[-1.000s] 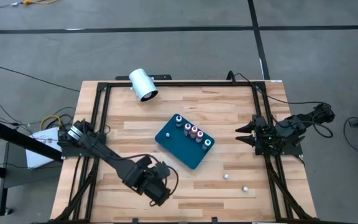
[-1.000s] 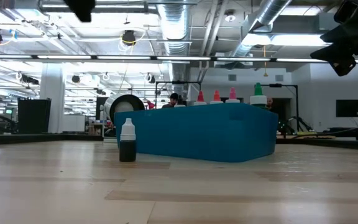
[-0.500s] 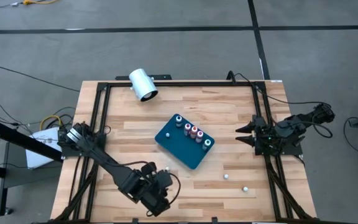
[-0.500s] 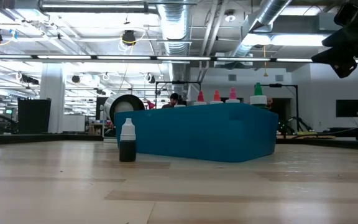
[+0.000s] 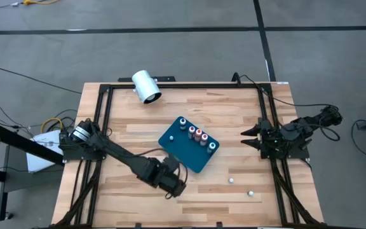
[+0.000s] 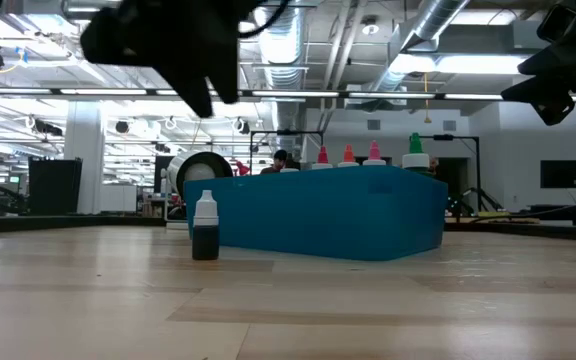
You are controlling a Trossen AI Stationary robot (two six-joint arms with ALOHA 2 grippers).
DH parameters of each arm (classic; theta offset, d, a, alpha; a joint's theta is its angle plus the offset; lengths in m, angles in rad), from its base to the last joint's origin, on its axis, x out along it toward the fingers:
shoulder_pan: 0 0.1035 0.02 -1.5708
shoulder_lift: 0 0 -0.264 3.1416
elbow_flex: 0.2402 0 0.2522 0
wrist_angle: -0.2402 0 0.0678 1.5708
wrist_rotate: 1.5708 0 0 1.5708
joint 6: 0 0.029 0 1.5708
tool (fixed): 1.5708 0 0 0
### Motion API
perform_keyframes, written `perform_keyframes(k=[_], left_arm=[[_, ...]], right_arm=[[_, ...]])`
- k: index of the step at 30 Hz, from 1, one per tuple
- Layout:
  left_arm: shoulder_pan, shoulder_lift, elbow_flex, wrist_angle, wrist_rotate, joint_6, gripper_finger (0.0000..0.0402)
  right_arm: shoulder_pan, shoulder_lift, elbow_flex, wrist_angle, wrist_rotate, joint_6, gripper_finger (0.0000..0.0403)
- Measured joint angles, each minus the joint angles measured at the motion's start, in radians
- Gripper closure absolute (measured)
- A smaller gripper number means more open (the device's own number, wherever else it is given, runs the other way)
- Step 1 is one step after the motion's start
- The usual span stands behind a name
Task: Pick & Place food coloring
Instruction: Put the small purple food coloring bottle into the blue bin
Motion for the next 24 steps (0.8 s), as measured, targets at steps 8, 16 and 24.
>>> perform_keyframes(k=[8,16,24], left_arm=[[0.045,0.000,-0.011,0.020,-0.007,-0.039,0.0297],[0.049,0.012,-0.017,-0.010,0.021,-0.111,0.0297],[0.044,0.083,-0.019,-0.030,0.031,-0.164,0.0297]], right_arm=[[0.000,0.000,0.000,0.000,0.000,0.000,0.0218],[0.000,0.000,0.000,-0.001,0.000,0.001,0.0222],[0.000,0.001,0.000,-0.026,-0.002,0.035,0.0220]])
